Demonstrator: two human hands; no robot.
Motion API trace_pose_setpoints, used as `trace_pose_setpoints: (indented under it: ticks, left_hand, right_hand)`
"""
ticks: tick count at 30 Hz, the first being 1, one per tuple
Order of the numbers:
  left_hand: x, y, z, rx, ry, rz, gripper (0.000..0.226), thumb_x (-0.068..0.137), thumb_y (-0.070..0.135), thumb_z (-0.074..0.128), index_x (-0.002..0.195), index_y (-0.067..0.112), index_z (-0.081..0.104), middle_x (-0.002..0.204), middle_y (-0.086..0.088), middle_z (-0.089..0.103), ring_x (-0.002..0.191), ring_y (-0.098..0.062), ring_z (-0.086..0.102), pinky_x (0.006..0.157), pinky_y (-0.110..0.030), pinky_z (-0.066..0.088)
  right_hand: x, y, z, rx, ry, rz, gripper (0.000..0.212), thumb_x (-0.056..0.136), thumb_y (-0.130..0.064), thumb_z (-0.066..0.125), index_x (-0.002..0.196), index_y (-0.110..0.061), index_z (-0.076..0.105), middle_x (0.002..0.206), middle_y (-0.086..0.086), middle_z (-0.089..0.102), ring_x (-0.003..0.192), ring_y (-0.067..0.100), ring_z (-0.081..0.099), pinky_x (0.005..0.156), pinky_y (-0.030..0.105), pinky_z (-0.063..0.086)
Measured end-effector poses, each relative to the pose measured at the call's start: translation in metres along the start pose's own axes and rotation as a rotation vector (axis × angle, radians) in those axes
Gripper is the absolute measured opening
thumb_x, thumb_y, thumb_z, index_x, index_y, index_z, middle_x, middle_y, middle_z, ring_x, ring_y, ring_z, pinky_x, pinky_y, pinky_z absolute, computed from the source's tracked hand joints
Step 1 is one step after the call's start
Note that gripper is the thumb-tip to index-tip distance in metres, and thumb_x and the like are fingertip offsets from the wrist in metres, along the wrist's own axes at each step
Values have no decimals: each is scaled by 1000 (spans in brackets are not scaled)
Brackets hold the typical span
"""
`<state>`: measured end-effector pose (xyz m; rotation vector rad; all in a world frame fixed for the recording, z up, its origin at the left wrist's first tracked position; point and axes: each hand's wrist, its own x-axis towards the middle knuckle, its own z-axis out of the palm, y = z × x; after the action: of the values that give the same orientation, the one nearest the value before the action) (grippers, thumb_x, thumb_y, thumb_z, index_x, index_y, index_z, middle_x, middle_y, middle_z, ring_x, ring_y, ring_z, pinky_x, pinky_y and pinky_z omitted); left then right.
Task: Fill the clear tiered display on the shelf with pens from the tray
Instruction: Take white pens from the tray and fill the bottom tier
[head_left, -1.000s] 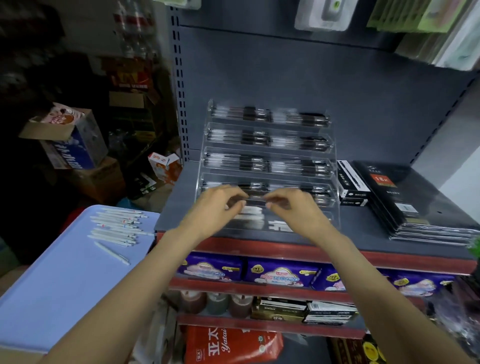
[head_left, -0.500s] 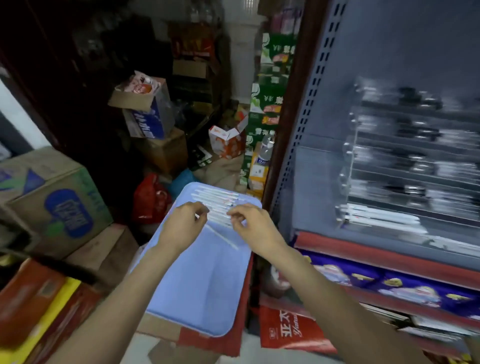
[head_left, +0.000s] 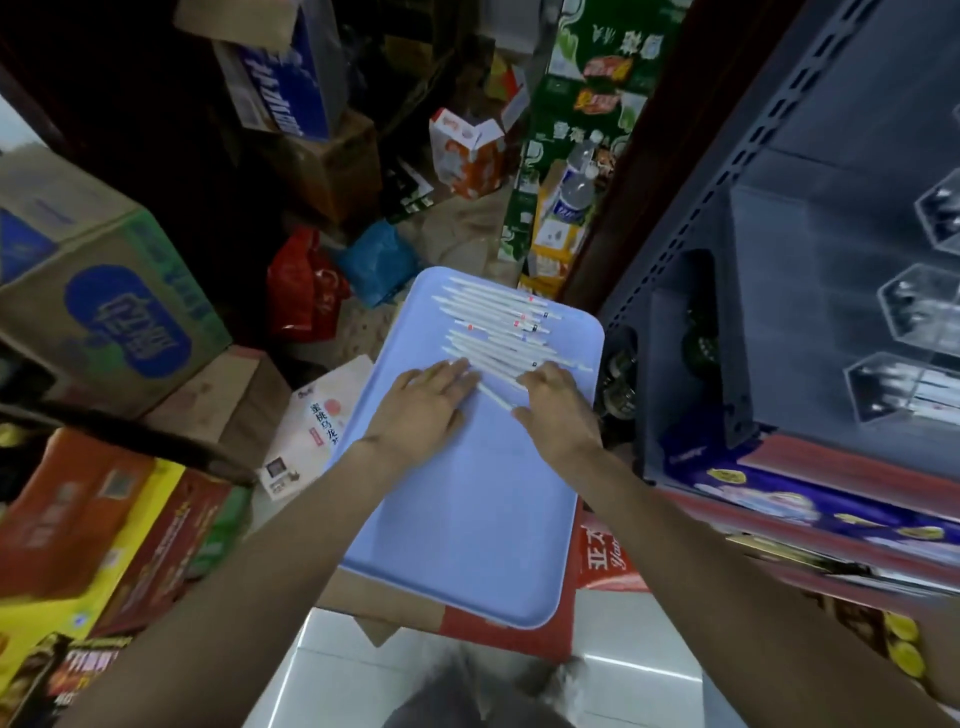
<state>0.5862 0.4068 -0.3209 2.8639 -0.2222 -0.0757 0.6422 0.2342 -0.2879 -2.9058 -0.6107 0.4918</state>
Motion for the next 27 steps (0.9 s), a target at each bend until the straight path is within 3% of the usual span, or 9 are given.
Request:
trace_pose_setpoints:
  ticks: [6,8,10,12,15,19,21,24,27]
  left_hand:
    - [3,-9,-2,-126,-41,-213,62,88,41,18,141,18,39,151,-10,27,132,-29,35,103,-38,34]
    - [2,-5,2,-188,-17,-237,51,93,32,32,141,16,39,150,-10,26,131,-29,34,105,-37,36]
    - [2,-3,4,-228,-8,-258,47,95,22,42,142,16,39,150,-8,24,132,-28,31,106,-34,34]
    - [2,-1,4,-239,-5,-251,48,94,17,44,142,15,38,151,-9,22,134,-28,29,108,-31,30]
    - [2,5,5,-408,37,-300,47,92,10,48,139,9,41,149,-11,25,134,-26,31,108,-27,27]
    - [1,18,1,-759,298,-595,37,88,1,49,125,0,50,118,-12,46,94,-20,50,76,-13,32]
    - [4,23,-3,-834,286,-741,21,89,12,54,105,-2,59,87,-8,54,78,-26,46,66,-22,33]
    - [7,39,-19,-1213,128,-738,33,89,35,60,76,5,62,72,-7,52,70,-22,44,71,-29,40]
    - [9,64,-44,-1416,145,-646,28,92,26,58,86,0,69,85,-14,63,77,-22,54,80,-32,48]
  right_hand:
    - [8,-4,1,30,-50,60,32,92,-22,57,118,-6,48,124,14,48,118,29,47,84,37,46]
    - [12,-5,1,88,-94,69,26,90,-20,60,109,-4,51,118,16,52,113,31,50,84,38,45]
    - [16,-3,0,168,-158,76,19,89,-20,61,81,-9,48,98,14,55,97,30,53,73,35,41]
    - [17,-2,-1,209,-218,74,40,89,-22,61,62,-17,33,75,6,45,79,24,46,66,32,33]
    - [15,-5,0,193,-243,68,47,92,-24,58,59,-21,24,67,1,36,69,22,42,66,32,31]
    - [4,-4,-1,301,-189,91,42,93,-21,54,61,-16,28,73,6,46,82,25,44,67,30,30]
    - [-3,-3,-6,460,-164,108,32,91,-19,58,67,-9,40,70,9,45,74,22,44,63,32,33]
    - [-13,-6,-18,669,-139,85,23,88,-18,63,69,-13,50,76,11,55,73,22,51,69,38,47]
    - [-29,-7,-34,711,-107,23,24,87,-16,63,68,-13,50,74,10,55,68,20,49,65,31,41]
